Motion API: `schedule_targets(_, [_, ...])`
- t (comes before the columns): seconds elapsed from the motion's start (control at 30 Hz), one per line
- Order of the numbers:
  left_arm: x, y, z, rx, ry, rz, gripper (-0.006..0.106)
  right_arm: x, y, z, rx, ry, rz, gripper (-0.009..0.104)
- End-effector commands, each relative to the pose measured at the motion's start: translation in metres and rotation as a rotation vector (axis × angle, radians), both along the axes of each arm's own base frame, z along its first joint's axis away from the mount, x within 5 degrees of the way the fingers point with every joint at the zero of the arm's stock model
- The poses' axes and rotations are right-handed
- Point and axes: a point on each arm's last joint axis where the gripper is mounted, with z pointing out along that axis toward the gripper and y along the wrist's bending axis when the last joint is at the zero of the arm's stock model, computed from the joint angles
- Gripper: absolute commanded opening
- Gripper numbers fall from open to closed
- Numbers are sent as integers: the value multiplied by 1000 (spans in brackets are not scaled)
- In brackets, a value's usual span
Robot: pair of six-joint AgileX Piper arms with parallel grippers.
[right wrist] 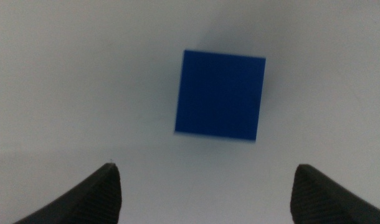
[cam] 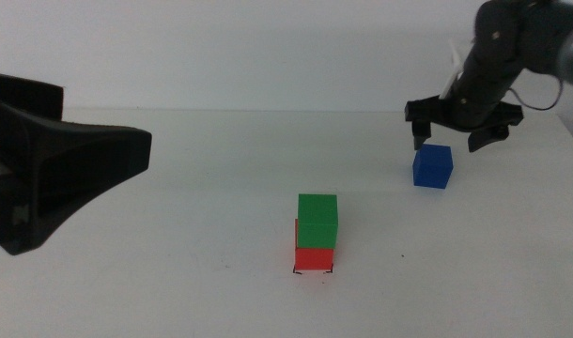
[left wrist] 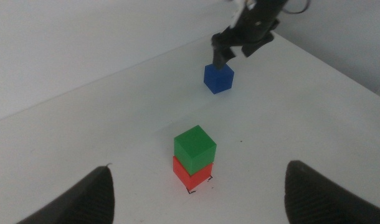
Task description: Stack red cubes first, then green, then blue cubes in a specific spot.
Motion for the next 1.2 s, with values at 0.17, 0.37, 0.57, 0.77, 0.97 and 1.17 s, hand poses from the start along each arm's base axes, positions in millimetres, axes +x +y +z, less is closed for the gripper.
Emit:
schedule_targets(0.17, [0,0,1,-13,-13,1,94,29,-1,-43,-51,2,-39,93])
schedule_targets(0.37, [0,0,1,-13,-13,1,94,43,-9,-68,-39,-33,-56,80])
schedule_targets(0.57, [0,0,1,-13,-13,1,94,34,-11,-47,-77,-15,-81,2])
schedule_targets(0.77, [0,0,1,-13,-13,1,94,-31,37,25,-115,-10,22,9])
schedule_targets(0.97, [0,0,1,-13,-13,1,94,-117,118,68,-79,-85,68,9])
schedule_targets(1.17, [0,0,1,-13,-13,1,94,-148,163,65,-34,-105,94,9])
